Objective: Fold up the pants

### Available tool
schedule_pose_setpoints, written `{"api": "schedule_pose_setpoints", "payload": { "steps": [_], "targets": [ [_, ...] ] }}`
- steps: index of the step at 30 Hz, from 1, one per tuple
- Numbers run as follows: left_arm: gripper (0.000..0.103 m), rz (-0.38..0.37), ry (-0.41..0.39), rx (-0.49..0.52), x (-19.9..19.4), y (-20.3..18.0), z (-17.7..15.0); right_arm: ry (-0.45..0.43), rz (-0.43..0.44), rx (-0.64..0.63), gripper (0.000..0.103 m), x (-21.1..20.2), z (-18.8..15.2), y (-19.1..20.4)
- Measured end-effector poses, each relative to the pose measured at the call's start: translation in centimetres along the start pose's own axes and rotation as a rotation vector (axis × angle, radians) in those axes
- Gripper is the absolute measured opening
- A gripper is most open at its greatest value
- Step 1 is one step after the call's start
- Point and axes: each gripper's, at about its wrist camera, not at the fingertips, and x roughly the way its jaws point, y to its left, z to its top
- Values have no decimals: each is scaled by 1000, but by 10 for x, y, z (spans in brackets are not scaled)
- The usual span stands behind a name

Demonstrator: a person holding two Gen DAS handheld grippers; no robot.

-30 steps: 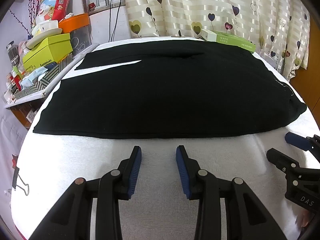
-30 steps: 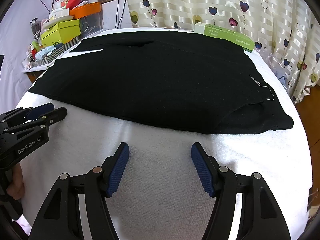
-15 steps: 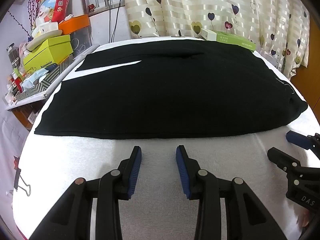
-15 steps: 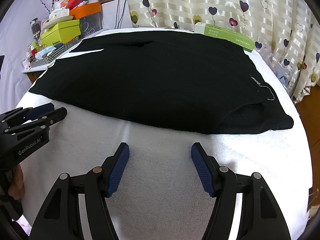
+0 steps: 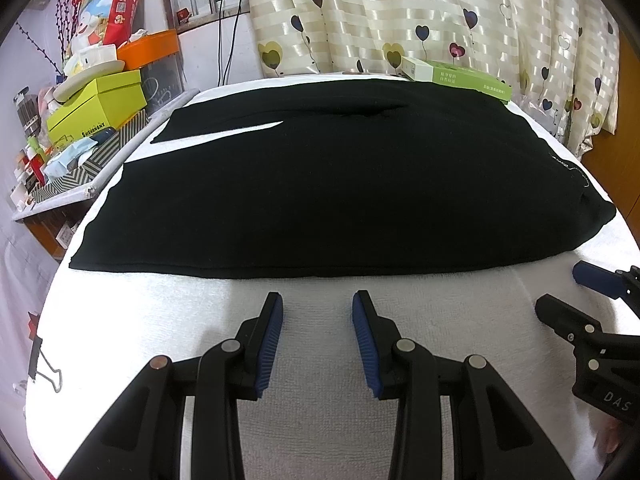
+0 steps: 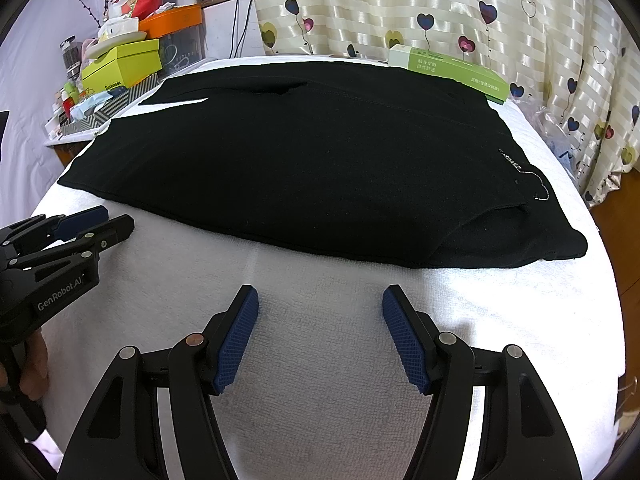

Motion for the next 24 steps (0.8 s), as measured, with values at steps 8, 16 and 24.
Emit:
{"api": "schedule_pose_setpoints", "payload": {
  "steps": [8, 16, 24],
  "targets": [
    [39, -1, 0, 0, 0, 0, 0, 0, 0, 0, 65, 0, 0, 0],
    [39, -5, 1, -4, 0, 1, 1, 0, 0, 0, 65, 0, 0, 0],
    [39, -4, 0, -3, 0, 1, 0, 0, 0, 0, 65, 0, 0, 0]
  ]
}}
